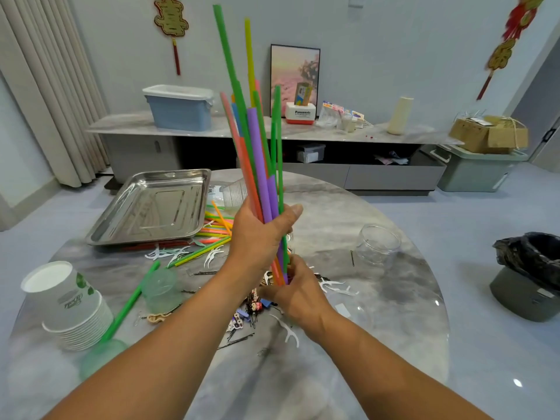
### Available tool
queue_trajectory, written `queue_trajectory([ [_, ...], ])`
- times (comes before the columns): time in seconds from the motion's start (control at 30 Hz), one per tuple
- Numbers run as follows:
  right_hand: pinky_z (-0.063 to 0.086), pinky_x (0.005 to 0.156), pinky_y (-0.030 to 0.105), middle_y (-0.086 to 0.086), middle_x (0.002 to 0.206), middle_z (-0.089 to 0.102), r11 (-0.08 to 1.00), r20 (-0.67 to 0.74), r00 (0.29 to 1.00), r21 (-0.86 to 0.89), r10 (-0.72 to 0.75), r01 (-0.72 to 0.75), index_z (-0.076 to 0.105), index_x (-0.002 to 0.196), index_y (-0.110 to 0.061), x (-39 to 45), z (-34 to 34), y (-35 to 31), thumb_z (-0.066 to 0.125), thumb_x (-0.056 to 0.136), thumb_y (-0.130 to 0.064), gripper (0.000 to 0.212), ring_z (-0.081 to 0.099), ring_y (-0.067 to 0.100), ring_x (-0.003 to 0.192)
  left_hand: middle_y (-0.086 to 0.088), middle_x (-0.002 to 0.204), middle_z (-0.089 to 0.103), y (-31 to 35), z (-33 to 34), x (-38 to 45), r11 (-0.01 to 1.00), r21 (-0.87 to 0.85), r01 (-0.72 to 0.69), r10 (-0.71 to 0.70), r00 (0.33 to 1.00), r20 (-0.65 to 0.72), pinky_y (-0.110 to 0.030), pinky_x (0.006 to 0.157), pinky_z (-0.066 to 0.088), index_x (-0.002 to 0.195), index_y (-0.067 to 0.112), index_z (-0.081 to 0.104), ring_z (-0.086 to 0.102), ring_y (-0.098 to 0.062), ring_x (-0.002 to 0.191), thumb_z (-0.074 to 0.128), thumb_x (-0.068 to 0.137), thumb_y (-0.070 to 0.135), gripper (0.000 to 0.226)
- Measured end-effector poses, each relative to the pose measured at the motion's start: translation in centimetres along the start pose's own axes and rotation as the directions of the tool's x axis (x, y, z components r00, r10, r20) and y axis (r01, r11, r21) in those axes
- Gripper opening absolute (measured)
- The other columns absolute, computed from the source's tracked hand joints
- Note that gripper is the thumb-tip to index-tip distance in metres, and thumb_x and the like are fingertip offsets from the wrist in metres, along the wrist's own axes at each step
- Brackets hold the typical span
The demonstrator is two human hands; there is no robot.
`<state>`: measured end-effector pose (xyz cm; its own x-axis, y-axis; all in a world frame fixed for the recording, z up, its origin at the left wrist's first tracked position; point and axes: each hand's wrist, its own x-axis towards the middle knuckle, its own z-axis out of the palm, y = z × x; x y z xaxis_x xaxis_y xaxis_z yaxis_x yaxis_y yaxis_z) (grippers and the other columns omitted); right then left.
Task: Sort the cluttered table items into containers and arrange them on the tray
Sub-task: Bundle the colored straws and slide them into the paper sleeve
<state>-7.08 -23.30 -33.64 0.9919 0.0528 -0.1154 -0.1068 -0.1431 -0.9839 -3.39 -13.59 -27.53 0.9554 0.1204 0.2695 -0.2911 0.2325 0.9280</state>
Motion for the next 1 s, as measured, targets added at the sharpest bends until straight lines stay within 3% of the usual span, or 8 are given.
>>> queue_trajectory([
  [0.1,0.050,0.056,0.018,-0.003,0.115,0.057,0.992,-0.074,0.989,0.037,0.125,-0.123,0.045,0.139,-0.024,0.1,-0.6,0.8,0.070,0.080,0.012,0.074,0.066,0.015,0.090,0.003,0.079,0.067,0.8,-0.5,0.8,0.998,-0.021,-0.066,0.065,0.997,-0.037,-0.023,0.062,0.052,0.102,0.019,0.063,0.062,-0.012,0.065,0.084,0.081,0.020,0.029],
  [0.23,0.043,0.051,0.025,0.011,0.097,0.069,0.930,-0.266,0.893,0.155,0.364,-0.333,0.056,0.132,-0.019,1.0,-1.0,2.0,0.047,0.094,0.004,0.045,0.058,0.020,0.068,0.002,0.090,0.068,1.6,-1.1,1.5,0.986,-0.116,-0.123,0.118,0.992,-0.048,-0.025,0.067,0.052,0.104,0.011,0.063,0.060,-0.014,0.070,0.077,0.085,0.010,0.024],
  [0.33,0.053,0.058,0.032,0.011,0.086,0.064,0.882,-0.352,0.835,0.369,0.423,-0.292,0.068,0.116,-0.014,1.5,-1.1,1.6,0.039,0.098,0.001,0.037,0.053,0.020,0.067,0.002,0.087,0.069,1.8,-1.0,1.6,0.979,-0.154,-0.133,0.119,0.988,-0.100,-0.028,0.067,0.052,0.100,0.011,0.065,0.059,-0.014,0.068,0.077,0.086,0.007,0.019],
  [0.5,0.057,0.089,0.038,0.020,0.101,0.067,0.517,-0.169,0.848,0.844,0.502,-0.138,0.062,0.094,-0.002,0.8,-0.7,-0.8,0.044,0.107,-0.027,0.034,0.068,0.031,0.098,0.006,0.077,0.065,2.3,-0.5,1.6,0.953,-0.265,-0.146,0.094,0.975,-0.200,-0.028,0.066,0.052,0.092,0.020,0.062,0.058,-0.014,0.065,0.075,0.087,0.001,0.024],
  [0.57,0.058,0.085,0.039,0.026,0.108,0.068,0.461,-0.099,0.876,0.875,0.472,-0.150,0.064,0.105,0.005,0.6,-0.5,-1.2,0.038,0.109,-0.036,0.049,0.069,0.034,0.098,0.004,0.077,0.064,2.1,-0.5,1.5,0.948,-0.293,-0.123,0.067,0.979,-0.193,-0.028,0.064,0.053,0.093,0.020,0.061,0.060,-0.014,0.065,0.076,0.086,0.001,0.025],
  [0.7,0.060,0.085,0.042,0.032,0.110,0.069,0.460,-0.135,0.880,0.882,0.455,-0.103,0.062,0.120,0.013,0.3,-0.8,-2.3,0.039,0.100,-0.012,0.039,0.071,0.038,0.096,0.001,0.077,0.065,1.8,-0.3,1.0,0.955,-0.282,-0.087,0.035,0.982,-0.185,-0.030,0.063,0.052,0.093,0.019,0.062,0.061,-0.015,0.064,0.076,0.085,0.001,0.024],
  [0.87,0.056,0.092,0.049,0.032,0.113,0.064,0.456,-0.170,0.838,0.884,0.519,-0.104,0.055,0.120,0.005,0.5,-1.8,-2.0,0.030,0.108,-0.040,0.053,0.069,0.041,0.103,0.001,0.076,0.063,2.1,-0.4,1.2,0.953,-0.289,-0.086,0.044,0.988,-0.149,-0.028,0.062,0.052,0.095,0.017,0.060,0.059,-0.016,0.063,0.075,0.086,0.000,0.024],
  [1.0,0.057,0.093,0.047,0.029,0.098,0.070,0.490,-0.129,0.842,0.854,0.525,-0.174,0.061,0.113,0.010,0.8,-1.1,-2.2,0.029,0.107,-0.017,0.043,0.071,0.037,0.095,0.002,0.077,0.064,2.0,-0.1,0.9,0.960,-0.272,-0.070,0.047,0.995,-0.090,-0.028,0.065,0.053,0.094,0.017,0.061,0.058,-0.017,0.065,0.076,0.085,-0.001,0.025],
])
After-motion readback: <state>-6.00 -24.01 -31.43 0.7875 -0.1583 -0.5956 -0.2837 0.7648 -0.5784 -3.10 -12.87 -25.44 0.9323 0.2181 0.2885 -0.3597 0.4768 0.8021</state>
